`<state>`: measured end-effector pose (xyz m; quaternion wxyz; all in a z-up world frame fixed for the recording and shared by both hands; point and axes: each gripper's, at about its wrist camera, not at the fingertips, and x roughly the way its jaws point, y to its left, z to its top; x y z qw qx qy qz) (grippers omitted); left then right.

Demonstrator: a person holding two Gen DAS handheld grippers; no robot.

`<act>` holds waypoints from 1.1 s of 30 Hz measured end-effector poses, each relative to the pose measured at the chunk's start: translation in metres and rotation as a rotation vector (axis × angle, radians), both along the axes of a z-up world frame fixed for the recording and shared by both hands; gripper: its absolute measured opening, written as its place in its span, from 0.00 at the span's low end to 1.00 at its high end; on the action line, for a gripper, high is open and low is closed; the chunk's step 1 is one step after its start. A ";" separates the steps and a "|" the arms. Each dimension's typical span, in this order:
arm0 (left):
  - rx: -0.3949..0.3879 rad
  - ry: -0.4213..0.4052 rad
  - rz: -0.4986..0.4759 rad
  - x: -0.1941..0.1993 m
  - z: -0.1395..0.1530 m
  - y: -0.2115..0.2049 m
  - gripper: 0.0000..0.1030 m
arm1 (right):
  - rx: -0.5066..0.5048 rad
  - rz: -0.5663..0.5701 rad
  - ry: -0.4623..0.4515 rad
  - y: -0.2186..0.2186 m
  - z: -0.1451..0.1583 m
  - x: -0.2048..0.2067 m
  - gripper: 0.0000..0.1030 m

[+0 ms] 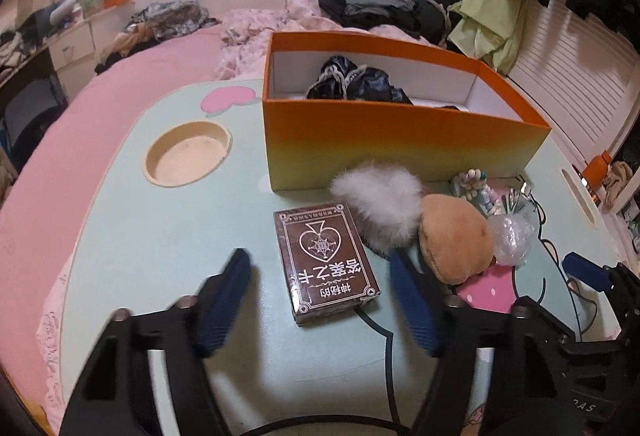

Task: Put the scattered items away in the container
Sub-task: 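Grasp the brown printed card box with the left gripper while the right grasps the bubble-wrap bag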

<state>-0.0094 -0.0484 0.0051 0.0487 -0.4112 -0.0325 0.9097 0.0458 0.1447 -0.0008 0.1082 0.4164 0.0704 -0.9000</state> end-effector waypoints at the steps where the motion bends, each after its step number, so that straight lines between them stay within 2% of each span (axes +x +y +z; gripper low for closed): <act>1: 0.000 0.001 -0.004 0.001 -0.001 0.000 0.55 | 0.000 0.000 0.000 0.000 0.000 0.000 0.84; 2: -0.003 0.004 -0.007 0.002 -0.002 0.001 0.52 | 0.001 0.000 0.000 0.000 0.000 0.000 0.84; 3: -0.006 0.010 -0.015 0.004 -0.002 0.002 0.43 | 0.000 0.000 0.000 0.000 0.000 0.000 0.84; 6: 0.006 0.031 -0.023 0.010 -0.001 0.001 0.40 | -0.001 -0.001 0.000 0.000 0.000 0.000 0.84; 15: 0.106 0.090 0.008 0.048 0.011 -0.013 0.40 | -0.082 -0.004 0.000 0.009 0.006 -0.002 0.84; 21: 0.071 0.191 0.031 0.066 0.018 -0.007 0.40 | -0.132 0.021 -0.018 0.009 0.009 -0.010 0.84; 25: 0.070 0.173 0.030 0.063 0.015 -0.008 0.40 | -0.210 0.052 -0.008 0.007 0.015 -0.017 0.83; 26: 0.071 0.173 0.030 0.063 0.015 -0.008 0.40 | -0.227 0.052 -0.005 0.007 0.017 -0.019 0.82; 29: 0.068 0.175 0.029 0.064 0.016 -0.008 0.40 | -0.243 0.052 -0.012 0.000 0.019 -0.029 0.71; 32: 0.065 0.177 0.025 0.064 0.017 -0.007 0.40 | -0.224 0.043 -0.039 -0.008 0.014 -0.037 0.63; 33: 0.065 0.175 0.024 0.064 0.016 -0.007 0.40 | -0.221 0.042 -0.051 -0.010 0.011 -0.040 0.57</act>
